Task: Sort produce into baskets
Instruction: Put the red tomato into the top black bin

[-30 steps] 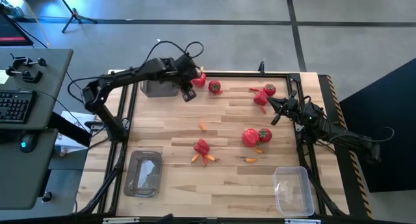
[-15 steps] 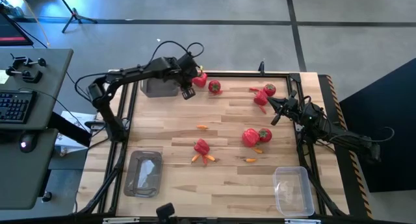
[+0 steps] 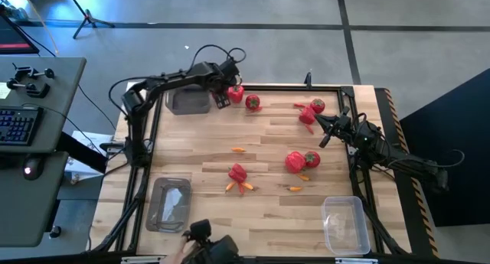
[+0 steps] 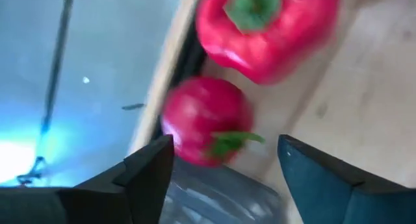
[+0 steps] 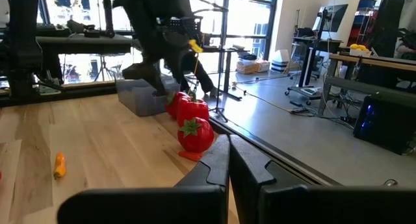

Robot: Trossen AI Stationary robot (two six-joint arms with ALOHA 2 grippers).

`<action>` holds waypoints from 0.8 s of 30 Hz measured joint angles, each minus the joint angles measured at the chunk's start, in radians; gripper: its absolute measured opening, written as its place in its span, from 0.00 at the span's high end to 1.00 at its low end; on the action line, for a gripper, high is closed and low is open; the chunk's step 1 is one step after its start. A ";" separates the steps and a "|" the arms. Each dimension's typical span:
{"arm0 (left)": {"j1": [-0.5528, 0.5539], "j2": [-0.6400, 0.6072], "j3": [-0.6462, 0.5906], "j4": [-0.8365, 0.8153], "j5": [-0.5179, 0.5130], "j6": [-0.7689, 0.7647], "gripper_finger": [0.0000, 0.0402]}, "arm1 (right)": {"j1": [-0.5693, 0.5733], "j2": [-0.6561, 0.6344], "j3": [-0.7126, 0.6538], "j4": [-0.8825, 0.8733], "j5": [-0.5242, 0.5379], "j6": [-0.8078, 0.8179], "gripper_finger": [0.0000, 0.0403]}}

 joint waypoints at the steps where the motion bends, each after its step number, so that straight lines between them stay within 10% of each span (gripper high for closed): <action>1: 0.005 0.015 0.022 -0.012 -0.008 0.016 0.33 | 0.000 0.000 0.000 0.000 0.000 0.000 1.00; 24: 0.112 0.139 0.123 -0.066 0.043 0.147 0.34 | 0.000 0.000 0.000 0.000 0.000 0.000 1.00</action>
